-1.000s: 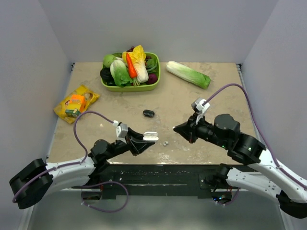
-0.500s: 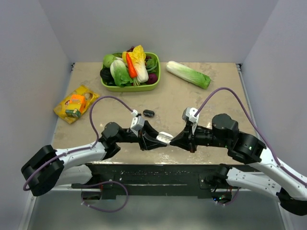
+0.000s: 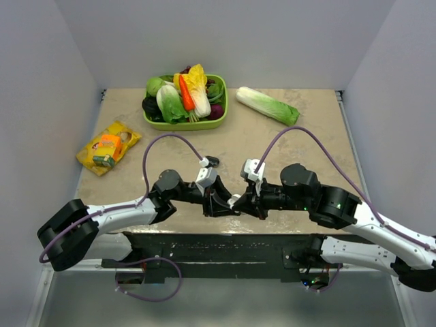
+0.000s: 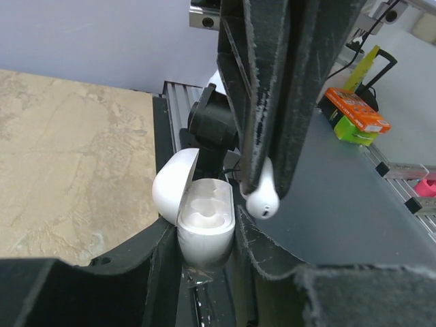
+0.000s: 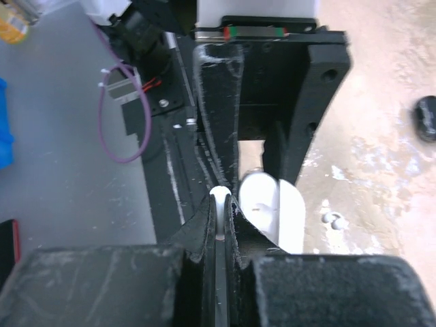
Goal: Insert the wireless bluetooth earbuds into the charging case
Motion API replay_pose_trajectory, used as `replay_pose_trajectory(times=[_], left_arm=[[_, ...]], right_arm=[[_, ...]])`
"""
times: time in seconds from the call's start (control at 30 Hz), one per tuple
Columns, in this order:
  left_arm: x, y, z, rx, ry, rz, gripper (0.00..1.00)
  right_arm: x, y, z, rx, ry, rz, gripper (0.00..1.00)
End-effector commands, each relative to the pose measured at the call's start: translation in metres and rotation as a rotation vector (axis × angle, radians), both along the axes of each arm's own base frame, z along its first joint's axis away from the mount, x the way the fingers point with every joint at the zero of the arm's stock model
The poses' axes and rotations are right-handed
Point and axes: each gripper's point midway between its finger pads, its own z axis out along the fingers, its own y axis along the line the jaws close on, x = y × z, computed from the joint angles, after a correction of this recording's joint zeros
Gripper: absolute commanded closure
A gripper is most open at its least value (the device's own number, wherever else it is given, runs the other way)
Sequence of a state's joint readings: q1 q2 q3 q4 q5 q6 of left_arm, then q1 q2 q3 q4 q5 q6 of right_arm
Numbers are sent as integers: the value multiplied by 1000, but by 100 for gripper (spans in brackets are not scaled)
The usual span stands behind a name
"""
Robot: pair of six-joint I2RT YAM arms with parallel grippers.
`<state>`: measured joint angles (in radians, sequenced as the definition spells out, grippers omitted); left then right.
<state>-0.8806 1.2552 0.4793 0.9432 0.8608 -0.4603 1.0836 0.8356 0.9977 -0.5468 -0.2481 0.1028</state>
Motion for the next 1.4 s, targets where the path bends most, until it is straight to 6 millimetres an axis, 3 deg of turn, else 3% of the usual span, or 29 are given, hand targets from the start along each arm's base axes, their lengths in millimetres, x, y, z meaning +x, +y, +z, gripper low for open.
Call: replay_pose_trajectory(times=[0.0,0.2,0.77,1.37], left_arm=[[-7,-2,14,-32,-50,-40,100],[-9,-4,12,-22,-48,-48,100],[0,-6,30,-71,-66,4,100],[2,-4,44,-107,-92,34,100]], right_arm=[[15,-3,25,37,-97,-65,100],[21,-3,28,48,-114,-93,100],[21,-4,7,5,-89,-108,100],[25,-4,1,-12,-79,-142,100]])
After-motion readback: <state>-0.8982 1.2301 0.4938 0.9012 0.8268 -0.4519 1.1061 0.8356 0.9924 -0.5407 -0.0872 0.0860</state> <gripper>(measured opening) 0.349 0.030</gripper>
